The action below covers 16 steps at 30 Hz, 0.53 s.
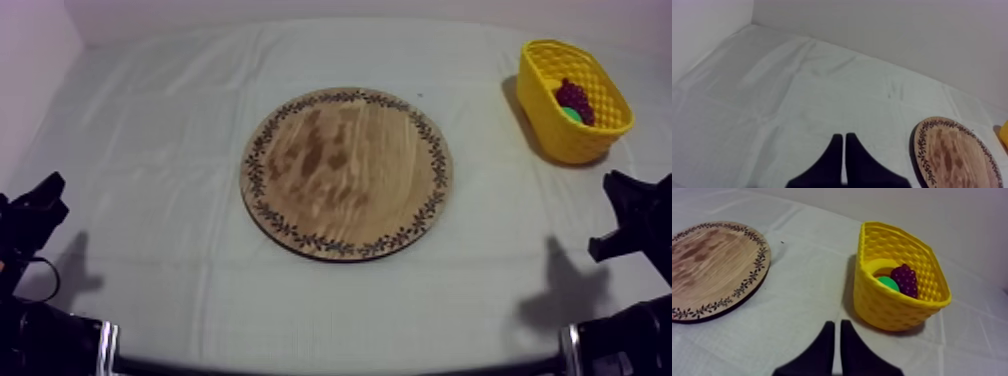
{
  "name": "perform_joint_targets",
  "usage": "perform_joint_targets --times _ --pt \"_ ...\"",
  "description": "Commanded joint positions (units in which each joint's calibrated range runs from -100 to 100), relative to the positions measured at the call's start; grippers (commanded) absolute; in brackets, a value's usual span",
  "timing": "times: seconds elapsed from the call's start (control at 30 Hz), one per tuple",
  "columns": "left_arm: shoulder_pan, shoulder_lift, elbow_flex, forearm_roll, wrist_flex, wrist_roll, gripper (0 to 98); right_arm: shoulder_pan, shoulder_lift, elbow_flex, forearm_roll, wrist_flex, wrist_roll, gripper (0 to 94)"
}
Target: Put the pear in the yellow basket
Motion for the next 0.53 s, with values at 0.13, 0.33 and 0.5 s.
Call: perform_joint_targets --times 0.13,0.33,0.5 --pt "0.0 0.0 0.0 -0.02 0.0 0.0 0.1 -0.1 -0.1 0.1 0.0 0.1 -1.7 0.6" --pt "0.0 0.0 0.0 -0.02 0.0 0.0 0.1 -0.1 -0.1 0.1 0.0 0.1 -1.7 0.5" --pt "0.0 0.0 0.0 -0.02 0.0 0.0 0.1 -0.1 -0.1 0.1 0.0 0.1 -1.8 0.5"
